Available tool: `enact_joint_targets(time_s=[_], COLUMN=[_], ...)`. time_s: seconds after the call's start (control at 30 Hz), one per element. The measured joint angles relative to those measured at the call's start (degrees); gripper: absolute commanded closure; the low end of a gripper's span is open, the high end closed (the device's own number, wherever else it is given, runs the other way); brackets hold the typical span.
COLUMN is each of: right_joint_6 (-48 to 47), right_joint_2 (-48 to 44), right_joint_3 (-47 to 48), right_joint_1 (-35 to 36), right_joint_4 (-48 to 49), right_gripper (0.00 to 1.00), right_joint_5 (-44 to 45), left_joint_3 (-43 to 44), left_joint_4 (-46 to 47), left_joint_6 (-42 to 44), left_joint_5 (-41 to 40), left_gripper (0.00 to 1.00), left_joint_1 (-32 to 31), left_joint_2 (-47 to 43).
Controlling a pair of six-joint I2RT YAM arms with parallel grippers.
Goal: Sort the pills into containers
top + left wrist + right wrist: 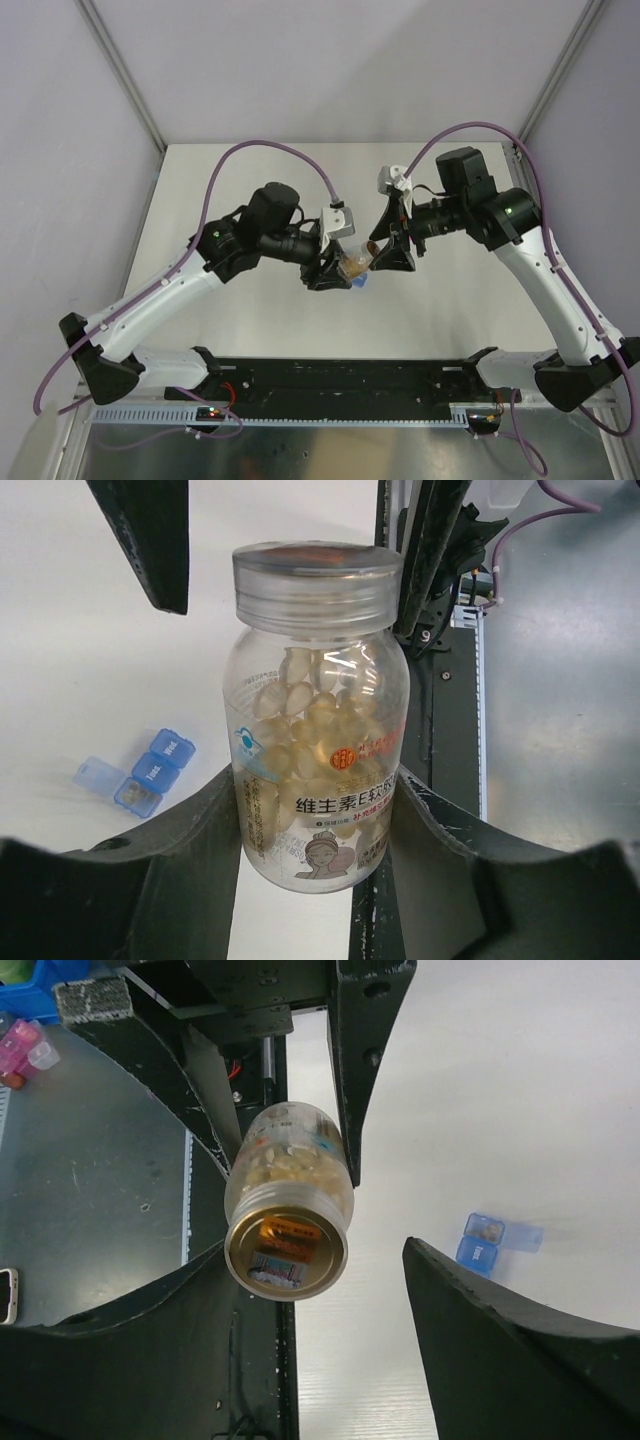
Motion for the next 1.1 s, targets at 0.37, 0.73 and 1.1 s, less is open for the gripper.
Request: enact_joint_targets(time_s=[0.37, 0.73, 1.1], right_joint_6=[-0.96, 1.88, 21.33], right_joint_2=[0.63, 2.91, 13.75], right_joint_3=[0.70, 0.68, -1.92], right_joint_1=[0.68, -0.04, -7.04], right_joint_4=[-0.85, 0.22, 9.09], right_gripper=[0.67, 0.88, 0.78], right_joint_5=[-1.36, -3.23, -12.98], left_joint_3=[0.39, 2.36, 3.39], left_joint_4=[-0.44, -3.52, -4.00], left_joint_6=[0.07, 0.04, 0.85], left_joint_5=[0.20, -3.34, -34.45], left_gripper=[1.00, 1.00, 1.00], left_joint_1=[0.15, 0.11, -7.30], left_joint_2=[1.57, 2.21, 3.93])
